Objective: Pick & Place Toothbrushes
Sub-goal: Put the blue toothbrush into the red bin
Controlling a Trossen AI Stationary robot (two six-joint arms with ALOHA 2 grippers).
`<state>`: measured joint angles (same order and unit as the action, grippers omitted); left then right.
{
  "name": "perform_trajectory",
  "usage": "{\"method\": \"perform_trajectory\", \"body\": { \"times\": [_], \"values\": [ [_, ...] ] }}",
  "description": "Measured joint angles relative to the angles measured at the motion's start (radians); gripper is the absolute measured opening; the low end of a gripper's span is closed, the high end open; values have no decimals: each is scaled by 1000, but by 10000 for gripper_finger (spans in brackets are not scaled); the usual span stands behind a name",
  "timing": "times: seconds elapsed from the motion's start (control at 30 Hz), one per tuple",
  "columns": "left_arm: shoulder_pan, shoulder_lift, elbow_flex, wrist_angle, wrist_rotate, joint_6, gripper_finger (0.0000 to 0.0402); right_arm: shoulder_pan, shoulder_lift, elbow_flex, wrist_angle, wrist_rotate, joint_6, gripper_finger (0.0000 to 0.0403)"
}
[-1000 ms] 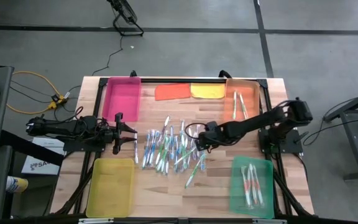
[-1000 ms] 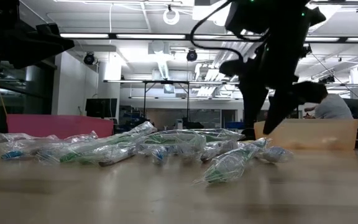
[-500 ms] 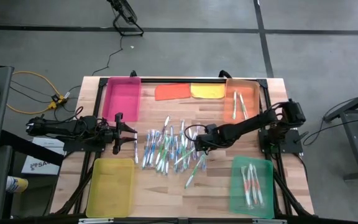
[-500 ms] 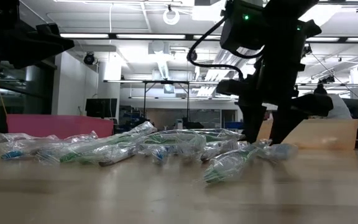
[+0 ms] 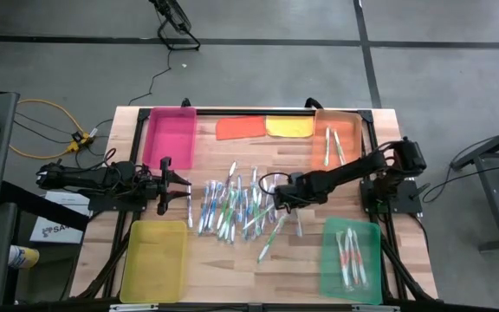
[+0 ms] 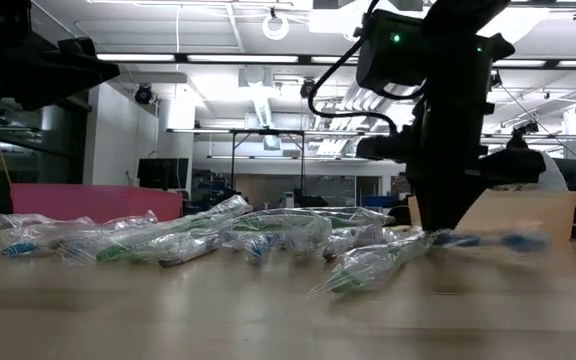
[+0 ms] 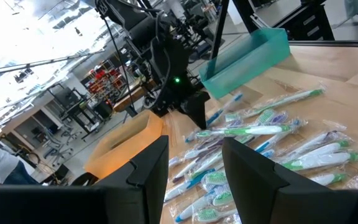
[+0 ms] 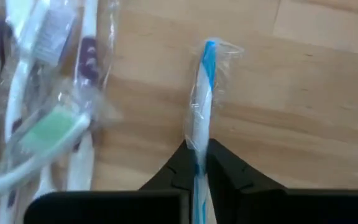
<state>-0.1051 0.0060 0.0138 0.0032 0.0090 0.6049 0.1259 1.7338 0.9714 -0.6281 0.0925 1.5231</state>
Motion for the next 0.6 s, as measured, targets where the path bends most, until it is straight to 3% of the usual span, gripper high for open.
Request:
{"method": "perform_trajectory", "body": {
  "times": [0.3, 0.6],
  "values": [
    [0, 0, 0, 0, 0, 0, 147, -9, -167, 0, -28, -3, -100, 15],
    [0, 0, 0, 0, 0, 0, 147, -30, -388, 0, 81, 182, -472, 16]
  ]
}}
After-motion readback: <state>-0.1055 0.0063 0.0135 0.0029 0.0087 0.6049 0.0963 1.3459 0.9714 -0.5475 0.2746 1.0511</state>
